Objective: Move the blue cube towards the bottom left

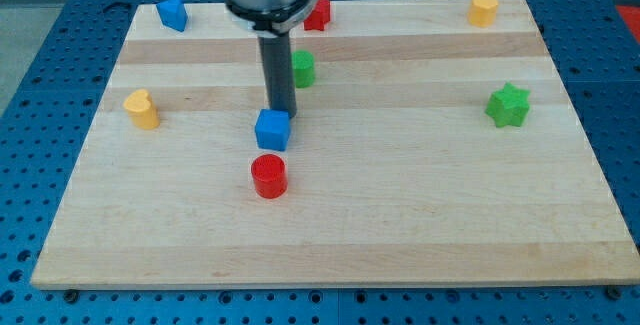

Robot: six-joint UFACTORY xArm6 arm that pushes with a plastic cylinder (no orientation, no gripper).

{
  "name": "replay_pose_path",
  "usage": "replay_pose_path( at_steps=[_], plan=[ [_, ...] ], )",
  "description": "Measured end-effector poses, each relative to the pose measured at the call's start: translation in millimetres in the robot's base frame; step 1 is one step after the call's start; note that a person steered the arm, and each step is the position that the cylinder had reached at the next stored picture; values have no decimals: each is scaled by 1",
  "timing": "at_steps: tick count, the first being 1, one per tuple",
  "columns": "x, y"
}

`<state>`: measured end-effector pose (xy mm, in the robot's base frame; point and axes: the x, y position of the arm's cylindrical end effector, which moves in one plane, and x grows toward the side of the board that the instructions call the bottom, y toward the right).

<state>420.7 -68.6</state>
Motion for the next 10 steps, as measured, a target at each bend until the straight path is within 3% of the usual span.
replay_pose_path(
  at_steps=[4,7,10],
  plan=[
    [15,7],
    [77,-93],
    [44,-79]
  ],
)
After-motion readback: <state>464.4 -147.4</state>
